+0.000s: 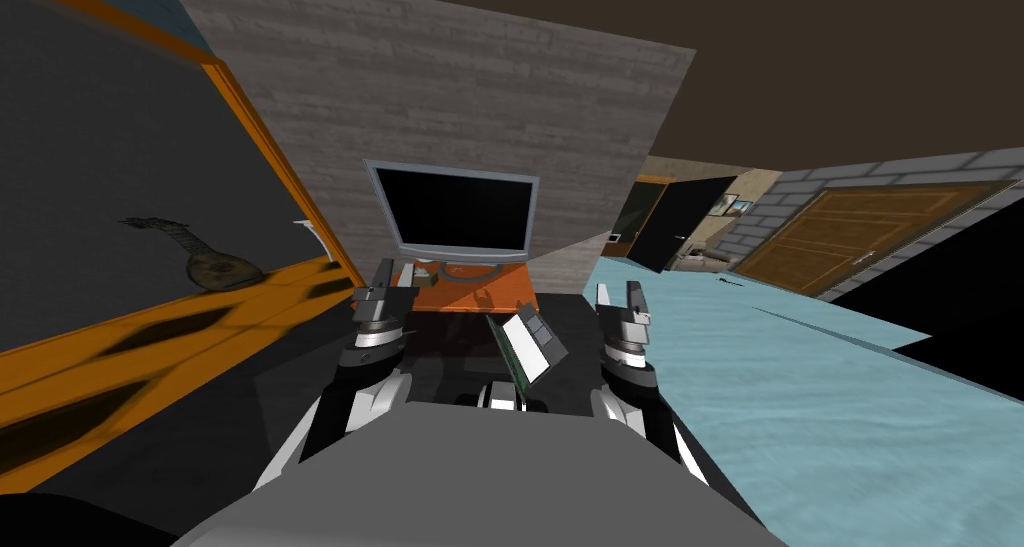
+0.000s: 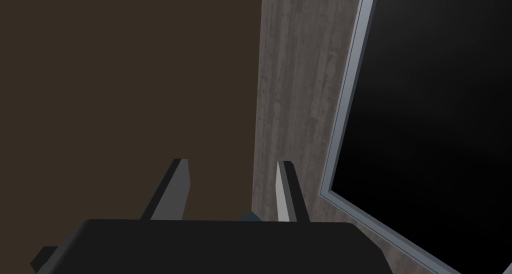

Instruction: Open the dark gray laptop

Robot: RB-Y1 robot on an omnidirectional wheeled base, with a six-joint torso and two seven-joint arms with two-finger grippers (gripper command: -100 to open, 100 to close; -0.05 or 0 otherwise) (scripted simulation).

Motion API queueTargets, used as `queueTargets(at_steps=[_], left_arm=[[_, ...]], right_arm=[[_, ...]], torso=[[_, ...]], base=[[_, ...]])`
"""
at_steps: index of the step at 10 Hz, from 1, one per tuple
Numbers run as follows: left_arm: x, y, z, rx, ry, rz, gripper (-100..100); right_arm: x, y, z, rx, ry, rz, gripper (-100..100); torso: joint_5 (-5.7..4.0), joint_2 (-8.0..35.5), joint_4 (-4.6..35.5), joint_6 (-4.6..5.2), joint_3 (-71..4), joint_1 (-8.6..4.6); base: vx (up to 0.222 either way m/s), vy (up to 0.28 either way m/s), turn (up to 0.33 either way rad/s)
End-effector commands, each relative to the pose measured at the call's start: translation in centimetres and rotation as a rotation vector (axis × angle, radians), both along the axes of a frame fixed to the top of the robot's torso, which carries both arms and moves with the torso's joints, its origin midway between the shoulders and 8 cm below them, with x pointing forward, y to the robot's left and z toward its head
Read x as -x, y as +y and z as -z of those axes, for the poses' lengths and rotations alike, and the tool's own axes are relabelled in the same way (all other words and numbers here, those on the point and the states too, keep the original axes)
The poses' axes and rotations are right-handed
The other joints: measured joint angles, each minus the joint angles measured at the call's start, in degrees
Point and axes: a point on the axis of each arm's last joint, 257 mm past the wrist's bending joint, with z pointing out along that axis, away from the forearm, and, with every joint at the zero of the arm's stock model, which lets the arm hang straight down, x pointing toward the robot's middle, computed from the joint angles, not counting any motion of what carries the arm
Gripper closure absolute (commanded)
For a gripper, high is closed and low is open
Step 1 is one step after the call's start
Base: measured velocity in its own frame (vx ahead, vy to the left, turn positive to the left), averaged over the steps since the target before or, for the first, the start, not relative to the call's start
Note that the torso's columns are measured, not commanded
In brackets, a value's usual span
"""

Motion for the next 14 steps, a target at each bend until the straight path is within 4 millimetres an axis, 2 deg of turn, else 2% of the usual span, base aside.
queueTargets(at_steps=[1, 14], left_arm=[[0.0, 0.0, 0.0, 0.000, 0.000, 0.000, 0], [0.0, 0.0, 0.0, 0.000, 0.000, 0.000, 0]], right_arm=[[-0.9, 0.6, 1.3, -0.073, 0.033, -0.104, -100], [-3.9, 2.7, 5.7, -0.420, 0.140, -0.444, -100]], torso=[[0.00, 0.01, 0.00, 0.00, -0.01, 0.02], [0.00, -0.03, -0.01, -0.01, -0.02, 0.00]], base=[[-0.040, -0.016, 0.046], [-0.028, -0.012, 0.032]])
